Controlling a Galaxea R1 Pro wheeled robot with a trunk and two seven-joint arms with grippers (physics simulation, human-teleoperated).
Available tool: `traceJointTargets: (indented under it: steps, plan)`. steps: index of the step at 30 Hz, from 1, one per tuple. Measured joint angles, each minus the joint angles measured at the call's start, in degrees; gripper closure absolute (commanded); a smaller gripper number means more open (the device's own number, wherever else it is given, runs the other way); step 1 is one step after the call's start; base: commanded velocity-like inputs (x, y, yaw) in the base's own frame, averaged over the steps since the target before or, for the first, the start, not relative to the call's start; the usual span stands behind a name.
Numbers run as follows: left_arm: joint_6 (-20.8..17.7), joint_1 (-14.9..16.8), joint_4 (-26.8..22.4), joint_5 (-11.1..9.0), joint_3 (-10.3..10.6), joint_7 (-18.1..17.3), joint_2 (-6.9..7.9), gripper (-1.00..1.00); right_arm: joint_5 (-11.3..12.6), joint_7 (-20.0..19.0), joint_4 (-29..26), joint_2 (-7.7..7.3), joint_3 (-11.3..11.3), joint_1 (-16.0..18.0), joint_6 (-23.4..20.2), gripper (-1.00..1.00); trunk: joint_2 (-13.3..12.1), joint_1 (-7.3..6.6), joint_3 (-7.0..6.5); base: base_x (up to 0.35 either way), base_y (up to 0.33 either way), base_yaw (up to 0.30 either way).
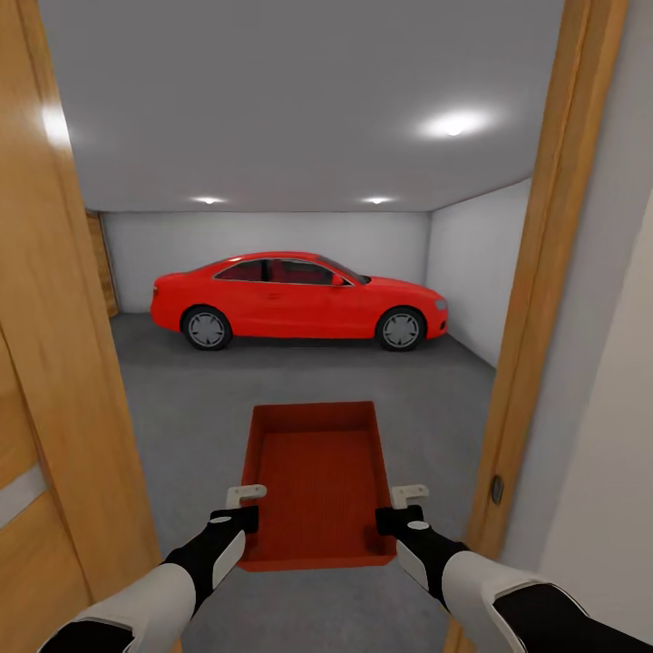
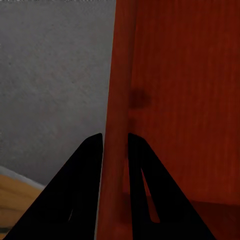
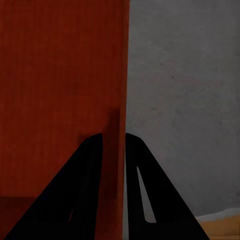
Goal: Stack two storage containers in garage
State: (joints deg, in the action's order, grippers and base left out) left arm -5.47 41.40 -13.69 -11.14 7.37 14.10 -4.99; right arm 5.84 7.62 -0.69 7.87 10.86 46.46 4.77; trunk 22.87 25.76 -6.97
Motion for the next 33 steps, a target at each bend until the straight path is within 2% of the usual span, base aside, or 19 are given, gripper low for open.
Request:
traceJointTargets:
  steps: [15,33]
  plan:
    - [0.0,0.0,0.0,0.1,-0.1,0.0,-0.02,1.00,0.0,0.0,0.0,-0.01,0.0,0.0,0.1,1.00,0.0,0.00,0.00,0.034,0.009,0.000]
    - [0.0,0.0,0.1,0.0,0.0,0.0,-0.02,1.00,0.0,0.0,0.0,-0.01,0.0,0.0,0.0,1.00,0.0,-0.02,0.00,0.303,0.000,0.000]
